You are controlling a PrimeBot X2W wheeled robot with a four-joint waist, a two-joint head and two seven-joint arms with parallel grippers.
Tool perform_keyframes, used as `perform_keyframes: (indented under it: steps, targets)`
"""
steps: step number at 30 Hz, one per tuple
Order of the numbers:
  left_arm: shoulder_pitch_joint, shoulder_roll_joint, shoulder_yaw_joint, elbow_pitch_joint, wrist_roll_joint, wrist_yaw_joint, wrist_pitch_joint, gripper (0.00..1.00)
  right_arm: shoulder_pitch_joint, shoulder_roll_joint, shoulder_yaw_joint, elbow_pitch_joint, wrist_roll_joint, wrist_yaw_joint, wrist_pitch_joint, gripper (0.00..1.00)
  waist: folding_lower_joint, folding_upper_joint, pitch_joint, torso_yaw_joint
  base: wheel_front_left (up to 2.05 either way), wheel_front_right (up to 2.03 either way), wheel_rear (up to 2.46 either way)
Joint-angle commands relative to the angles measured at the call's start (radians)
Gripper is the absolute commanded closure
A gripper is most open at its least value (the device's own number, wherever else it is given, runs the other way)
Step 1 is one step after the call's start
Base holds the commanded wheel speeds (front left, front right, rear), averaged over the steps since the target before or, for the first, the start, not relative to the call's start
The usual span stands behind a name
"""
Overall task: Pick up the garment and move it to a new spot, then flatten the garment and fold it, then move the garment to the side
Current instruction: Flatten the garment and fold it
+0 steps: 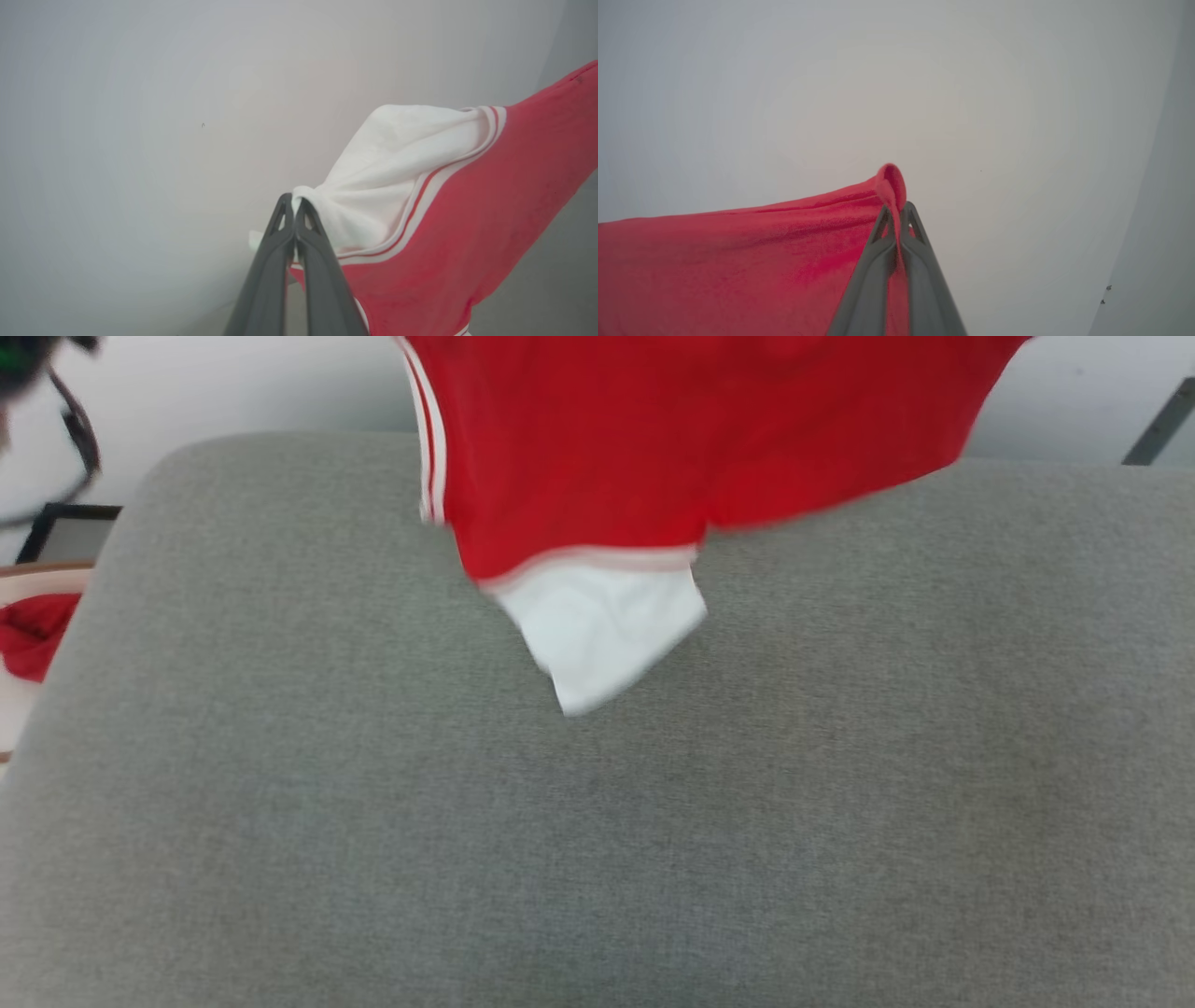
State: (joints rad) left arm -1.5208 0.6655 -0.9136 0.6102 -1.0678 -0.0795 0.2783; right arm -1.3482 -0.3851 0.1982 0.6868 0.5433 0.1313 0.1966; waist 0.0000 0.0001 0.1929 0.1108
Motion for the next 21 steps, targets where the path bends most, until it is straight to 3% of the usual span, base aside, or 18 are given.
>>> perform_keyframes:
  steps: [1, 6, 21]
  targets:
    - [-0.034, -0.004, 0.001, 0.031, 0.019, -0.005, -0.018, 1.00, -0.019, 0.002, -0.011, 0.005, -0.008, -0.001, -0.026, 1.00, 0.0000, -0.0001, 0.006, -0.017, 0.00, 0.00, 0.00]
    - [-0.129, -0.057, 0.014, 0.136, 0.044, -0.011, -0.070, 1.00, -0.057, 0.011, -0.023, 0.019, -0.036, -0.001, -0.105, 1.00, 0.0000, -0.0001, 0.028, -0.038, 0.00, 0.00, 0.00]
    - [-0.327, -0.197, 0.046, 0.402, 0.067, 0.033, -0.172, 1.00, -0.213, 0.121, 0.000, 0.189, -0.151, -0.001, -0.170, 1.00, 0.0000, -0.0001, 0.051, -0.084, 0.00, 0.00, 0.00]
